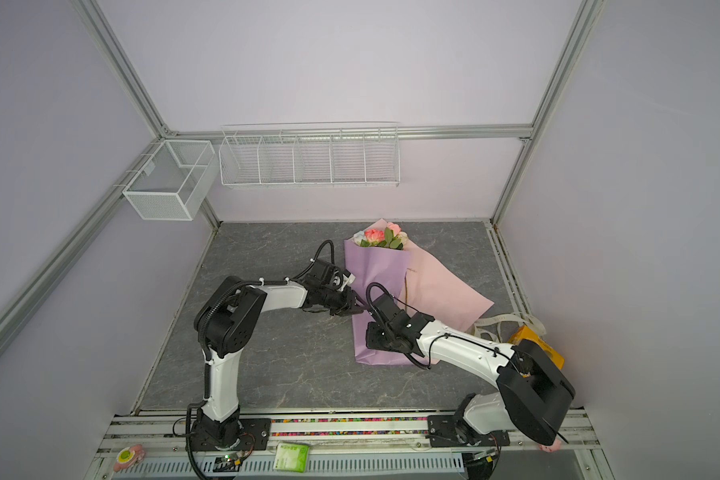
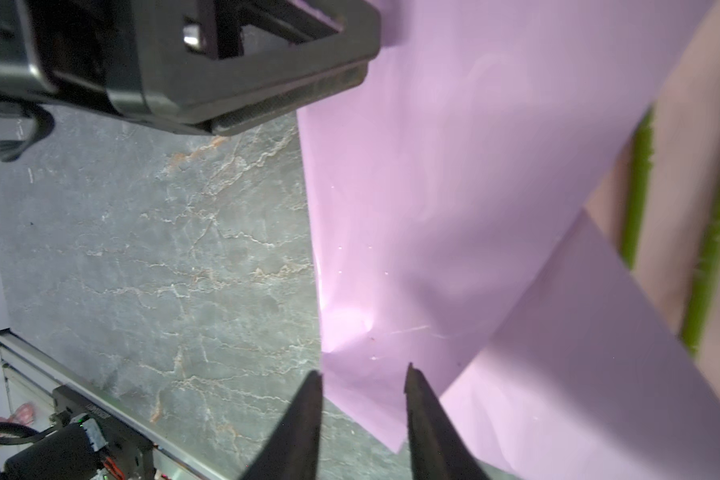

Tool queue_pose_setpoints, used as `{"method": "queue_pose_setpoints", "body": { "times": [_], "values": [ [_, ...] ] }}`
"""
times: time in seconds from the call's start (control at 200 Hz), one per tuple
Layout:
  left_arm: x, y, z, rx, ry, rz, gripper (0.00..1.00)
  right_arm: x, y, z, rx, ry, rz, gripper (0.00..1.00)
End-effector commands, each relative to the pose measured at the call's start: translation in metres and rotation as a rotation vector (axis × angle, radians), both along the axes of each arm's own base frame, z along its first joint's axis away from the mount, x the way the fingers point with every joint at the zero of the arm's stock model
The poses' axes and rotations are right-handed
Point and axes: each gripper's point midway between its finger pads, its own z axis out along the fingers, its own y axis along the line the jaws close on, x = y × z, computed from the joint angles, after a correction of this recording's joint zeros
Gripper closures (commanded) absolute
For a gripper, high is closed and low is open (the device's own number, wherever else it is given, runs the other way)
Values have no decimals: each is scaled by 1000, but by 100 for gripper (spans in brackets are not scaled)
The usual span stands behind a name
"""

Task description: Tie the bouquet of fake flowers

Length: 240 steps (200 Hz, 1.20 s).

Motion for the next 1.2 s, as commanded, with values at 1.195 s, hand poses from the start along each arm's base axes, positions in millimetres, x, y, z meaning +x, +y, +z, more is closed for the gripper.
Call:
{"method": "queue_pose_setpoints", "body": {
  "times": [1.195],
  "values": [
    [176, 54, -26, 144, -35, 169, 68, -39, -31, -80, -195, 198, 34, 89]
  ]
}}
